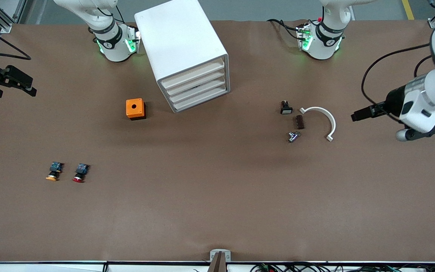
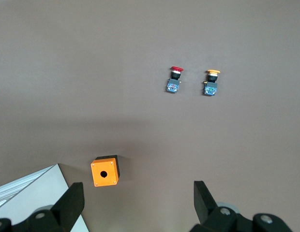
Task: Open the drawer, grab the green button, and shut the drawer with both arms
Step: 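Reach the left gripper to the drawer front of the white cabinet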
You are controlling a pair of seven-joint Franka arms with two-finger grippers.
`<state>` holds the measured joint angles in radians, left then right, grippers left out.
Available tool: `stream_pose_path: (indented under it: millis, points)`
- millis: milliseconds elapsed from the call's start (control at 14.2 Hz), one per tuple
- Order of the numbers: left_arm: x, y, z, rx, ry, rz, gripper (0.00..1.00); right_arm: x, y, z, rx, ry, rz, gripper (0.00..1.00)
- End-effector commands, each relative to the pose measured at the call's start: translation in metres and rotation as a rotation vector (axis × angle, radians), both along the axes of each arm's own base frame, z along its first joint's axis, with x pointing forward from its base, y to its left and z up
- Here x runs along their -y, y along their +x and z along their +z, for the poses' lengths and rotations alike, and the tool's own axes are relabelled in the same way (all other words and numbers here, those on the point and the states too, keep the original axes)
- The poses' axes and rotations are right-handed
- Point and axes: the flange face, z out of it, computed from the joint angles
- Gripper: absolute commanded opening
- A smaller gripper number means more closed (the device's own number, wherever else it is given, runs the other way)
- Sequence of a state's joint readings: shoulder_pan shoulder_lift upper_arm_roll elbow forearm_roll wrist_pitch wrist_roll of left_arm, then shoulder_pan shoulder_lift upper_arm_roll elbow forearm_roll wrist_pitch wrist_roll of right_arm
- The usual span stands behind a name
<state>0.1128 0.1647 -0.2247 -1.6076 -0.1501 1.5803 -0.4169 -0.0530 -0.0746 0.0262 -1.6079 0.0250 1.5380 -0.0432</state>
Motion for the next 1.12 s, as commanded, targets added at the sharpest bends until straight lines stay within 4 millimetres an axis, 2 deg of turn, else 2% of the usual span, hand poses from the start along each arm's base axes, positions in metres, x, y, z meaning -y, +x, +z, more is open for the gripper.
stream_pose_path:
  millis: [0,140,281,351,492,632,843,1054]
  points:
    - [0.034,0.013,-0.032,-0.079,0.01,0.121,1.0,-0.001,-0.01,0.004,0.01,-0.003,-0.006,1.0]
    - [0.064,0.016,-0.055,-0.159,0.011,0.263,1.0,-0.001,-0.009,0.004,0.015,-0.003,-0.008,1.0]
    - [0.107,0.023,-0.07,-0.19,0.043,0.393,1.0,0.0,-0.01,0.005,0.016,-0.003,-0.009,1.0]
    - [0.122,0.026,-0.085,-0.23,0.07,0.467,1.0,0.0,-0.01,0.005,0.017,-0.003,-0.009,1.0]
    - [0.169,0.025,-0.123,-0.316,0.14,0.603,1.0,0.002,-0.01,0.006,0.02,-0.003,-0.012,1.0]
    - [0.203,0.014,-0.144,-0.36,0.217,0.695,1.0,0.002,-0.01,0.006,0.018,-0.003,-0.012,1.0]
    - [0.241,-0.003,-0.179,-0.443,0.322,0.84,1.0,0.003,-0.01,0.006,0.018,-0.003,-0.014,1.0]
    - [0.284,-0.027,-0.222,-0.603,0.406,0.992,1.0,0.003,-0.01,0.006,0.02,-0.003,-0.014,1.0]
